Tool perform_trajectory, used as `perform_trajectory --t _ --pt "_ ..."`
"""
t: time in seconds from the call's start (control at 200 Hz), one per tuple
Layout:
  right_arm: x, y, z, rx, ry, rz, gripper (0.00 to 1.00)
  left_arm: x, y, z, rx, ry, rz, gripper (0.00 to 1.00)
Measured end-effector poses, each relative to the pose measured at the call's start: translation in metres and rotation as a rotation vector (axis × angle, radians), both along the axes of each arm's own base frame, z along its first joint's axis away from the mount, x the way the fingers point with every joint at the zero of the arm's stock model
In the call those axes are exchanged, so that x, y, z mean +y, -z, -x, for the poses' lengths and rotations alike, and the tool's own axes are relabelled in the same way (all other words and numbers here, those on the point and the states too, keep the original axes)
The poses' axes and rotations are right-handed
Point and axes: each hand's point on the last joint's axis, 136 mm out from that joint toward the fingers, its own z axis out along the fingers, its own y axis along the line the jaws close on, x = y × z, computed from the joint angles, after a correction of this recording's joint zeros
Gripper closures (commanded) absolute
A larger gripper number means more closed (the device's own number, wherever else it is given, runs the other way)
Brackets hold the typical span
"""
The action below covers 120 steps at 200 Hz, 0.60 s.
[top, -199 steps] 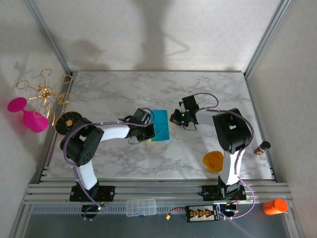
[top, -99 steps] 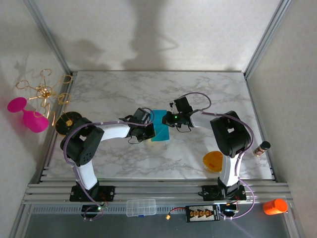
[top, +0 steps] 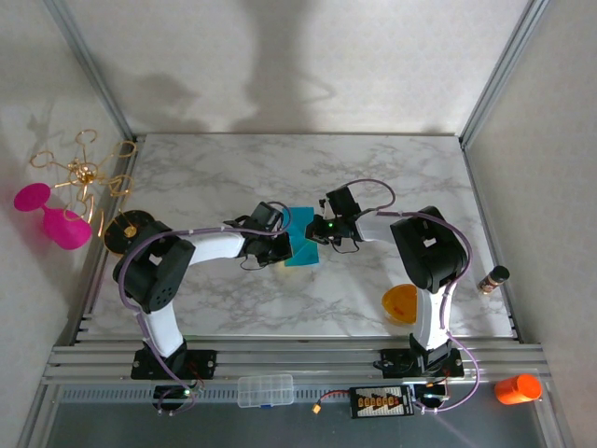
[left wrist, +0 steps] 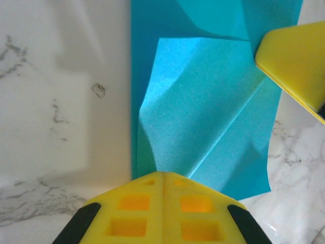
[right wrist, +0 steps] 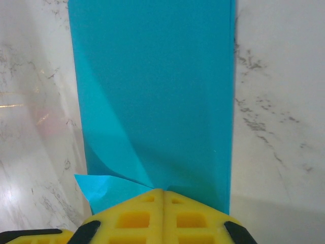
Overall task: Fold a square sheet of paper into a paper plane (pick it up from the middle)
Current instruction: Fold the triangle a second time at the center of the table.
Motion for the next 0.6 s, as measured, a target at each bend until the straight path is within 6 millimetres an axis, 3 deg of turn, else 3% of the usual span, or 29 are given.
perform_trajectory --t 0.3,0.601 --pt "0.0 0.001 0.0 0.001 0.001 0.001 0.99 -0.021 -0.029 -0.015 -0.072 0.037 0.072 0.9" --pt "0.0 0.0 0.0 0.001 0.001 0.0 0.99 -0.038 -0.007 -0.019 -0.037 0.067 0.066 0.91"
